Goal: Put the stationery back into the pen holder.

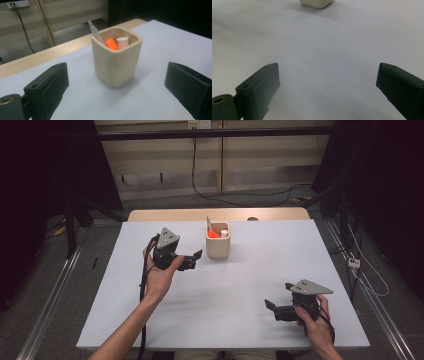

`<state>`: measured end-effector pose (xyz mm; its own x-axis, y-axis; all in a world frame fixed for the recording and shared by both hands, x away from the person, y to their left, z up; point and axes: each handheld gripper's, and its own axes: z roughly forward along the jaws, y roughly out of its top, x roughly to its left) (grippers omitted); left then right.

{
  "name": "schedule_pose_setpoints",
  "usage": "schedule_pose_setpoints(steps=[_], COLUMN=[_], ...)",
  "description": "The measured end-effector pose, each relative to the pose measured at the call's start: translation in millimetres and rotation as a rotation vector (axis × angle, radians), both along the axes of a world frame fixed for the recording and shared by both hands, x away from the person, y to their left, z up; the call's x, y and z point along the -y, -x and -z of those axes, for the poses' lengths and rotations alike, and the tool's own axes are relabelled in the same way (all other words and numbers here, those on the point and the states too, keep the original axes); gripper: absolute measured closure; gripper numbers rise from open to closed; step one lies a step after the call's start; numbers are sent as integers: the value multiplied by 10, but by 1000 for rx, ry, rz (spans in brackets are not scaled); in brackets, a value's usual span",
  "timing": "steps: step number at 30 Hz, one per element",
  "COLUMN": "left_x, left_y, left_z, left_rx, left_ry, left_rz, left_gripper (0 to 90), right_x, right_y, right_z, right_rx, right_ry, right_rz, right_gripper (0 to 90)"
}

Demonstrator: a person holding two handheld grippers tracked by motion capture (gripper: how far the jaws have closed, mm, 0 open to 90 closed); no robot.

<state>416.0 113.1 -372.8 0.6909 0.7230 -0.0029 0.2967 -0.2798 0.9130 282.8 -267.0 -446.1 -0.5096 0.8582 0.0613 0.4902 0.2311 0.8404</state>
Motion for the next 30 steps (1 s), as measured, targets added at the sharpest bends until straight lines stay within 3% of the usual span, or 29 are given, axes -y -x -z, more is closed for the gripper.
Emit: schedule_pose_setpoints(steps=[7, 12, 20, 30], left_x=[-81, -164, -302, -425], left_y=[155, 250, 384, 612], left_z=[45, 72, 156, 192], left_rx=[8, -12, -19, -34], left_ry=[-24, -45, -68, -33], left_rz=[15, 44, 38, 24], left_gripper=[51, 51, 51, 57], right_x=[-24, -42, -42, -54], right_y=[-25, -29, -14, -5], right_z=[2, 9, 22, 10], right_rx=[-4, -5, -6, 1], right_ry=[0, 4, 10, 8], right_rz=[1, 0, 2, 1], right_gripper=[48, 48, 51, 47])
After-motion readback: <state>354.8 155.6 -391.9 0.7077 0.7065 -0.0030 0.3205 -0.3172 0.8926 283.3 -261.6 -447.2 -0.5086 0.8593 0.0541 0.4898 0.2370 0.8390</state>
